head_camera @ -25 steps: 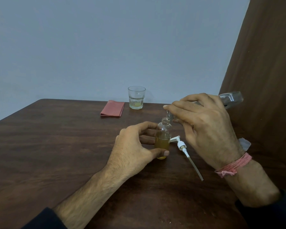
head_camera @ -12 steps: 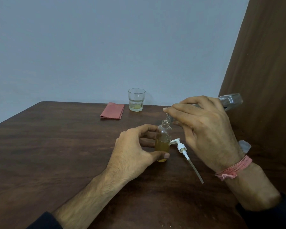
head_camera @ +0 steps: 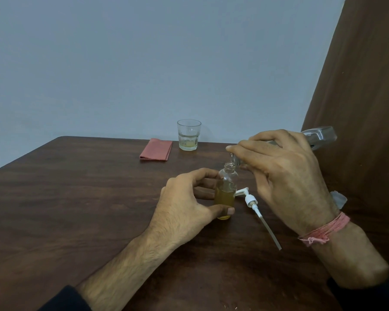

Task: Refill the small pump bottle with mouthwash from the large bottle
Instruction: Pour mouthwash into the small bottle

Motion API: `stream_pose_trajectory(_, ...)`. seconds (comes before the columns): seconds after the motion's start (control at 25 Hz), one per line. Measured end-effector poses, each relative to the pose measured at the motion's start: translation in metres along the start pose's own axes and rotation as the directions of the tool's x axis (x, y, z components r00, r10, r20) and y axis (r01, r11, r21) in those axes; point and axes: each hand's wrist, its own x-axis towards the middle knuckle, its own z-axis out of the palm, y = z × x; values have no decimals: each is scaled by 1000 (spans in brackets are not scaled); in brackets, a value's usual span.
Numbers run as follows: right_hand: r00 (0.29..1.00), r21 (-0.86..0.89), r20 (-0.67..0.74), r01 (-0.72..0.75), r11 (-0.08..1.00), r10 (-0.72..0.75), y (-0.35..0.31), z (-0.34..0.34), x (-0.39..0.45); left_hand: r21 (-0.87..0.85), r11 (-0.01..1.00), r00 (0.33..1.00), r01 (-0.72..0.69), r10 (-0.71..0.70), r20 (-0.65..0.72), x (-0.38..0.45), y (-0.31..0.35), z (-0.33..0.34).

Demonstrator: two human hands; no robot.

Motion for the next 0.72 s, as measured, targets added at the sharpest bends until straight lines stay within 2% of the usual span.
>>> stream_pose_trajectory(0.72, 1000, -6, -4, 7, 1000, -7, 1, -1, -1, -9, 1000, 1000, -4, 4, 3, 0, 2, 1)
